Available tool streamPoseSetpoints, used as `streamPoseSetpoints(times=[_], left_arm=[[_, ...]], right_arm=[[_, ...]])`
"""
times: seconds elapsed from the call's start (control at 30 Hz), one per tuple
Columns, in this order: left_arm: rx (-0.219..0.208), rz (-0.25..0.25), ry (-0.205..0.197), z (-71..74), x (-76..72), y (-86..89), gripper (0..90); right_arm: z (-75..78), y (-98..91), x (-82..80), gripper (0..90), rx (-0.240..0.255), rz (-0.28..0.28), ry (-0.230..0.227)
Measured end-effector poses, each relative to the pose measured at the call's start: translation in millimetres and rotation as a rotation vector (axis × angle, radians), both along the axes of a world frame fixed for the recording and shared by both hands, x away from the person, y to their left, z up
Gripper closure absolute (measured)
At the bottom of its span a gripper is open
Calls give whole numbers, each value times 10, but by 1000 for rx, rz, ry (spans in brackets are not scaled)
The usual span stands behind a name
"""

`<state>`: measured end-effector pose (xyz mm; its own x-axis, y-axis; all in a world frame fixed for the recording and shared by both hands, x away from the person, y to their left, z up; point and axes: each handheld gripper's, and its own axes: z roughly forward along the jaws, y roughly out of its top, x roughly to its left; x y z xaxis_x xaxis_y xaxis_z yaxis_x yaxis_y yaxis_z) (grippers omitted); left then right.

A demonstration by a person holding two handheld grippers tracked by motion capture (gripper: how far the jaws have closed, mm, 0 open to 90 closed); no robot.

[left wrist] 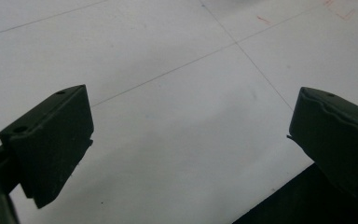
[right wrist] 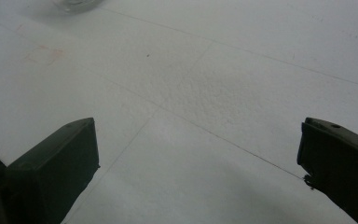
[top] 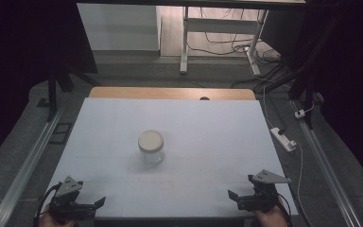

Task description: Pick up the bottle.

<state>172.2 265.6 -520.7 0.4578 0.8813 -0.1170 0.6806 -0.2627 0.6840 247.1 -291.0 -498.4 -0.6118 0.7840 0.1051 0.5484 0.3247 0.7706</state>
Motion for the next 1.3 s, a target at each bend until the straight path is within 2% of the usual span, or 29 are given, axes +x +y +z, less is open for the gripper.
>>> streamPoseSetpoints(times=[0.67, 0.9, 1.0, 1.07, 1.3], left_arm=[[12, -36, 35, -14, 37, -26, 11], [-6, -25, 41, -13, 42, -10, 0], [-11, -25, 37, -9, 41, -8, 0], [-18, -34, 17, 2, 46, -11, 0], [-9, -61, -9, 23, 66, -36, 0]], right_arm=[[-7, 1, 15, 0, 6, 26, 20], [-8, 3, 17, 0, 6, 30, 24], [-10, 6, 18, 0, 3, 34, 23], [-10, 7, 19, 0, 3, 38, 25], [-11, 8, 21, 0, 3, 40, 28]])
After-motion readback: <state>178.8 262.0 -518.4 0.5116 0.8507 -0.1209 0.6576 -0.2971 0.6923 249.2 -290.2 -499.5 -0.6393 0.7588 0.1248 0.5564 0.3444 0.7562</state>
